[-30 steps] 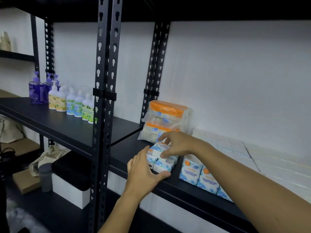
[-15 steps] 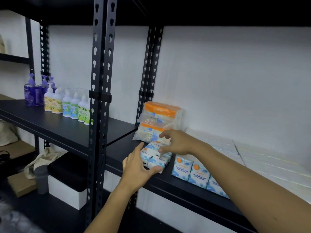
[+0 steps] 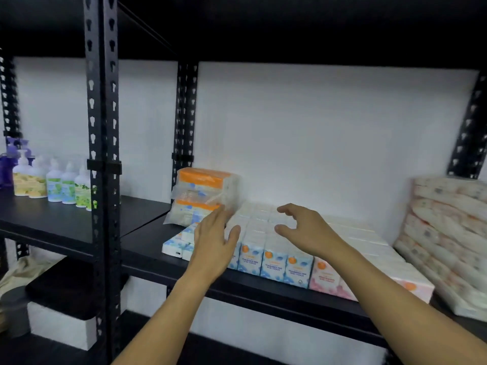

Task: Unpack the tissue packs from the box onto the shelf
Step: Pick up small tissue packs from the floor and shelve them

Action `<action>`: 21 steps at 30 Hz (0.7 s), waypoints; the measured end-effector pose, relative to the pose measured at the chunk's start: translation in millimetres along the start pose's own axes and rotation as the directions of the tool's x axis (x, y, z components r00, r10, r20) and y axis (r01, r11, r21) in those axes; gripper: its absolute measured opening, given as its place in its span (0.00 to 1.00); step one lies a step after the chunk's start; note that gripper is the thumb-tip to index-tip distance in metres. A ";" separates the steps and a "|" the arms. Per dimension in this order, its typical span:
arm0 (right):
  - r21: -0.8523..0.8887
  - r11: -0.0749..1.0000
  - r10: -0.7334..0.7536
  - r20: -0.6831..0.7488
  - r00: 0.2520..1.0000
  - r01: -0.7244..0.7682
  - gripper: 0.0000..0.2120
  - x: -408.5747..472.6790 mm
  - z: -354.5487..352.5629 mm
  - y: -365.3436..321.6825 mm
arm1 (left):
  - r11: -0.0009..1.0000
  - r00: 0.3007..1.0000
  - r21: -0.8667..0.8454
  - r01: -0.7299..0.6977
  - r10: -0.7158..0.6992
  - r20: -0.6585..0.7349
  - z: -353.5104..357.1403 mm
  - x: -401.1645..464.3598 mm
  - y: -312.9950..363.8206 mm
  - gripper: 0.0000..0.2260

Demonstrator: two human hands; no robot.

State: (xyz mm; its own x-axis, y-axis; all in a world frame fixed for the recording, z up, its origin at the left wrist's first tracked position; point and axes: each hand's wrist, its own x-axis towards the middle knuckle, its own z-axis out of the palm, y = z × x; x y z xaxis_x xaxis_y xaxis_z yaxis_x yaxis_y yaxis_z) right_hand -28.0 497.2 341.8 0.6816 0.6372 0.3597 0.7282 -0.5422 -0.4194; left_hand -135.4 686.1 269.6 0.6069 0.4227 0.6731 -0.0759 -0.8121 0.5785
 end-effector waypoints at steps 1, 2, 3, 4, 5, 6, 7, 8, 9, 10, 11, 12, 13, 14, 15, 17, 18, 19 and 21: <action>-0.011 1.000 0.029 -0.007 1.000 -0.029 0.25 -10.9 -7.0 10.5 | 0.999 0.999 0.019 -0.027 0.027 0.032 6.4 -0.4 8.5 0.17; -0.027 0.998 0.063 0.006 0.998 -0.063 0.26 -21.7 -13.8 20.9 | 0.998 0.996 0.042 -0.052 0.049 0.070 12.5 -1.6 15.8 0.18; -0.053 0.994 0.098 0.035 0.995 -0.096 0.29 -32.2 -20.0 31.3 | 0.995 0.991 0.066 -0.079 0.071 0.117 18.5 -3.3 21.8 0.19; -0.091 0.988 0.134 0.071 0.988 -0.127 0.31 -42.0 -25.4 41.6 | 0.990 0.981 0.090 -0.110 0.093 0.170 24.3 -5.0 27.3 0.20; -0.141 0.978 0.171 0.105 0.980 -0.155 0.34 -51.6 -30.3 51.7 | 0.983 0.967 0.114 -0.144 0.116 0.226 29.6 -7.2 32.8 0.22; -0.195 0.965 0.202 0.130 0.971 -0.174 0.37 -60.9 -34.3 61.2 | 0.975 0.951 0.134 -0.178 0.136 0.279 35.4 -8.8 37.4 0.23; -0.245 0.951 0.226 0.142 0.964 -0.187 0.39 -69.1 -37.2 70.6 | 0.966 0.934 0.149 -0.209 0.152 0.324 40.4 -10.3 42.3 0.25; -0.280 0.940 0.244 0.144 0.959 -0.197 0.40 -76.2 -38.9 79.8 | 0.959 0.918 0.163 -0.232 0.160 0.363 45.3 -11.2 46.5 0.26; -0.298 0.932 0.254 0.136 0.958 -0.205 0.39 -82.6 -40.0 87.8 | 0.951 0.903 0.180 -0.251 0.162 0.398 49.8 -11.6 50.0 0.28; -0.302 0.930 0.256 0.121 0.959 -0.210 0.38 -87.4 -39.7 95.9 | 0.944 0.889 0.197 -0.263 0.158 0.430 54.1 -11.5 52.4 0.29; -0.299 0.932 0.247 0.103 0.964 -0.206 0.36 -91.0 -38.6 102.2 | 0.938 0.878 0.214 -0.273 0.152 0.453 57.6 -11.2 54.2 0.29; -0.296 0.934 0.234 0.088 0.968 -0.199 0.34 -93.7 -37.1 107.0 | 0.932 0.873 0.232 -0.279 0.145 0.466 60.3 -11.0 55.1 0.29; -0.298 0.935 0.221 0.071 0.973 -0.190 0.32 -95.0 -35.2 110.5 | 0.925 0.873 0.252 -0.284 0.141 0.466 62.4 -11.0 55.3 0.28; -0.302 0.935 0.211 0.053 0.976 -0.186 0.30 -95.6 -33.4 112.1 | 0.919 0.878 0.269 -0.289 0.142 0.458 63.8 -10.9 54.9 0.26; -0.305 0.934 0.204 0.033 0.978 -0.185 0.28 -95.3 -31.7 112.6 | 0.914 0.883 0.278 -0.294 0.149 0.444 64.7 -11.0 53.9 0.25; -0.308 0.933 0.194 -0.009 0.981 -0.187 0.26 -92.7 -28.8 112.2 | 0.916 0.894 0.272 -0.293 0.163 0.417 65.0 -10.9 52.0 0.22; -0.312 0.930 0.194 -0.026 0.981 -0.192 0.25 -91.3 -27.5 111.2 | 0.918 0.898 0.268 -0.291 0.166 0.407 64.7 -10.9 51.4 0.20; -0.316 0.928 0.193 -0.042 0.980 -0.197 0.25 -90.1 -26.5 110.8 | 0.918 0.902 0.268 -0.292 0.171 0.397 64.5 -10.7 51.0 0.20; -0.322 0.925 0.194 -0.056 0.979 -0.202 0.24 -88.4 -25.0 110.9 | 0.915 0.905 0.270 -0.301 0.185 0.383 64.3 -9.9 51.6 0.19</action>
State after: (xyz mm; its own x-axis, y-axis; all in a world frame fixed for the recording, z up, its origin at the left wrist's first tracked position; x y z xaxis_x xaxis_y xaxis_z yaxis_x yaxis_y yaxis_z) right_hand -5.7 367.1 284.3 0.8129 0.4885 0.3172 0.5594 -0.8064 -0.1917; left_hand -94.5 614.2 263.1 0.8382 0.0786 0.5397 -0.0386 -0.9785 0.2025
